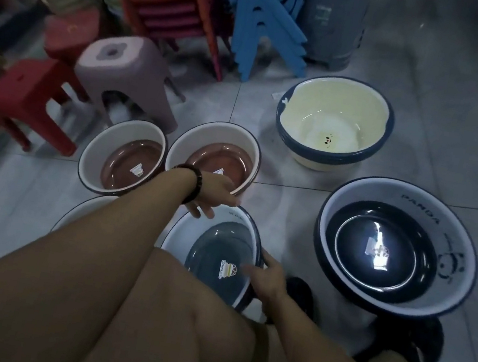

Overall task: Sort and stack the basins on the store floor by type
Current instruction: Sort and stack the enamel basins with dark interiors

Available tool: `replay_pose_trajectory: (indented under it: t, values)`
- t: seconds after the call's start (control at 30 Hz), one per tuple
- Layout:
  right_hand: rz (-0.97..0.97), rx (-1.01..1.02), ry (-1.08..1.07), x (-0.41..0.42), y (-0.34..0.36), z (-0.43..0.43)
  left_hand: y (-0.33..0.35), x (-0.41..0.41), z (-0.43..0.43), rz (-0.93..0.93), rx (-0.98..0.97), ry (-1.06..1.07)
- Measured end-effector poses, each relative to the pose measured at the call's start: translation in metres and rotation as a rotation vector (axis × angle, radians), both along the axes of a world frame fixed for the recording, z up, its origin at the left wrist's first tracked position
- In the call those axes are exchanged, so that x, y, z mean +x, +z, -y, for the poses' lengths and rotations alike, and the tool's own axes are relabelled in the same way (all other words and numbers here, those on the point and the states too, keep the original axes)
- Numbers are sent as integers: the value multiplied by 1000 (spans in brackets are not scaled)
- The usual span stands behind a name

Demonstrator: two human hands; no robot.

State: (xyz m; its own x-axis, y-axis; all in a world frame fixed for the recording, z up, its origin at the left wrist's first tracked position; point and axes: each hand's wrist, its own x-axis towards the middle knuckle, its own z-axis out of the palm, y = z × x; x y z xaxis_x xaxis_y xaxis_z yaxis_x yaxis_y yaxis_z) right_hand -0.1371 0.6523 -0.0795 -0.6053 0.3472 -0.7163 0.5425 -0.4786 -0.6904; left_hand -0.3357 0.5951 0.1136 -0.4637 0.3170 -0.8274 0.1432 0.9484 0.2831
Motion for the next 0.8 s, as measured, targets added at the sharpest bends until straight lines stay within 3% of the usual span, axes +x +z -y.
replay_pose_trajectory:
  t: [0.17, 0.33, 0.4, 0.6, 0.7, 0.8]
  values:
    - [-153, 165, -125, 6, 49, -24, 20, 12, 12, -120, 157, 155]
    - [-172, 348, -311, 9, 119, -93, 44, 17, 23, -460, 300, 282]
    - [-191, 387, -380, 24, 149, -133, 57, 18, 26, -512, 370, 368]
    - [-192, 400, -496, 84, 192, -229, 66, 41, -31, -181, 468, 306]
    - [-143, 418, -548, 107, 174, -261, 47, 54, -90, -284, 516, 225]
    - [-38, 493, -555, 136, 135, -290, 3, 72, -142, -284, 586, 281]
